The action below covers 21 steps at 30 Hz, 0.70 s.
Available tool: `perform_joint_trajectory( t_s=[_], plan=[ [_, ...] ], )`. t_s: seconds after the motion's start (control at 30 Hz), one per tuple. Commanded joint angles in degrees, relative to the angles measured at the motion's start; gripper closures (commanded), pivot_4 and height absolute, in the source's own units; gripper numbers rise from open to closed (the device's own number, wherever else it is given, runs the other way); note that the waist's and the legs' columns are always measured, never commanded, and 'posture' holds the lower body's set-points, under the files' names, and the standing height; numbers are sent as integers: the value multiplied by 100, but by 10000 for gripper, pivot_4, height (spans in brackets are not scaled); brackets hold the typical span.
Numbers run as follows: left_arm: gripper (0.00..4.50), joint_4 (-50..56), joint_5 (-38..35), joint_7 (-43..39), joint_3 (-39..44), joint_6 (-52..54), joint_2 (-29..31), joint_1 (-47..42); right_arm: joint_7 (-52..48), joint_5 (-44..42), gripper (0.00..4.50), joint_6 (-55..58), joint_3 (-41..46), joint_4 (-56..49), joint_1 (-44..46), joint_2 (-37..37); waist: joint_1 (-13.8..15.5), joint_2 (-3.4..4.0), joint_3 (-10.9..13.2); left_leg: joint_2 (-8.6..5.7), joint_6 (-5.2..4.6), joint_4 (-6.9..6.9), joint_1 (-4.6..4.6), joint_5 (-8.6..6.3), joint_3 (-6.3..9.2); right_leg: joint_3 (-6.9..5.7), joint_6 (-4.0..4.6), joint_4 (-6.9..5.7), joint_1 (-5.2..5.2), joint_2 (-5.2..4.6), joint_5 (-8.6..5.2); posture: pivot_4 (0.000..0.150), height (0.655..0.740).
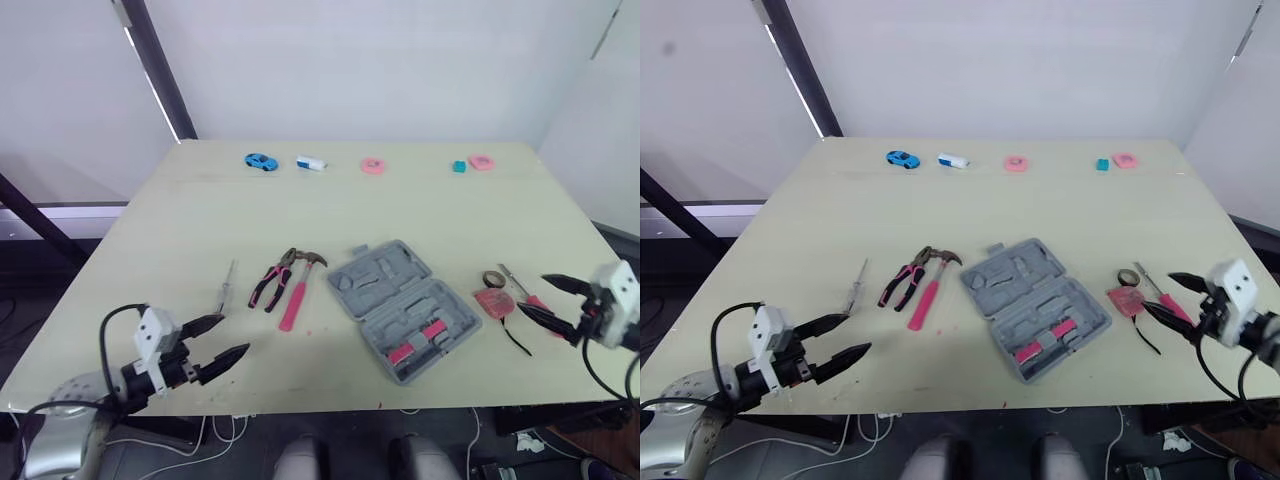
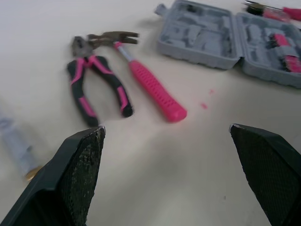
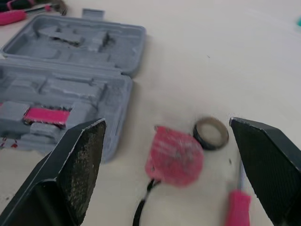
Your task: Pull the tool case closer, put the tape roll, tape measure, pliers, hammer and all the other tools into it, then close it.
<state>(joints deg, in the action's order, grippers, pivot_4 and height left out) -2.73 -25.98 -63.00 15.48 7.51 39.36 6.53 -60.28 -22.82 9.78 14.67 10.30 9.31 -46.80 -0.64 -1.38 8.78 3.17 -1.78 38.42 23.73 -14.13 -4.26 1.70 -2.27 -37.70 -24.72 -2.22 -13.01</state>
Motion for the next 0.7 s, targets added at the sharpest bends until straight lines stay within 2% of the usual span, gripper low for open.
perform_joint_trajectory(
  t_s=[0.03, 0.17, 0.37, 0.4, 0.43, 0.5, 0.53, 0.7],
  plan=[
    [0, 173, 98, -65, -313, 99, 37, -227, -137, 206, 962, 80, -366, 220, 605, -55, -9, 0, 0, 1, 0, 0, 0, 0, -1, 0, 0, 0, 0, 4, 0, 1500, 7395],
    [0, 79, 268, -44, -772, 162, -93, -641, -328, 599, 962, 46, -945, 817, 1453, 33, -6, 0, 1, 2, 0, -1, 4, 0, -11, 0, 2, 0, 0, 13, 1, 1500, 7395],
    [0, -202, 685, -28, -1531, 281, -340, -1344, -687, 1413, 962, -284, -1889, 2427, 2990, 425, -11, 2, 2, 1, 0, 5, 3, 1, -21, 2, 1, -4, 4, 17, 3, 1500, 7395],
    [3892, -242, 752, -5, -1652, 345, -379, -1443, -737, 1568, 4662, -420, -2031, 2749, 3237, 523, -21, 2, 2, 1, 0, 5, 2, 1, -20, 2, 1, -3, 5, 18, 3, 1500, 7395],
    [5599, -271, 818, 2, -1751, 342, -412, -1510, -730, 1707, 6442, -558, -2128, 3081, 3465, 622, -20, 2, 2, 1, 0, 4, 3, 1, -21, 3, -9, -4, 3, 20, 9, 1500, 7395],
    [14247, -282, 854, 31, -1850, 416, -471, -1578, -697, 1888, 15576, -796, -2219, 3620, 3799, 771, -25, 3, 3, 2, 0, 2, 4, 1, -19, 3, -18, -4, 3, 22, 15, 1500, 7395],
    [20447, -271, 857, 30, -1890, 459, -485, -1588, -718, 1966, 21994, -934, -2262, 3846, 3924, 824, -24, 3, 3, 2, 0, -2, 7, 1, -19, 3, -19, -3, 0, 22, 15, 1500, 7395],
    [44329, -271, 959, 70, -2065, 496, -552, -1613, -750, 2285, 45000, -1446, -2402, 4643, 4372, 1076, -15, 5, 4, 3, 0, -3, 11, 1, -21, 2, -20, 0, -1, 20, 15, 1500, 7395]
  ],
)
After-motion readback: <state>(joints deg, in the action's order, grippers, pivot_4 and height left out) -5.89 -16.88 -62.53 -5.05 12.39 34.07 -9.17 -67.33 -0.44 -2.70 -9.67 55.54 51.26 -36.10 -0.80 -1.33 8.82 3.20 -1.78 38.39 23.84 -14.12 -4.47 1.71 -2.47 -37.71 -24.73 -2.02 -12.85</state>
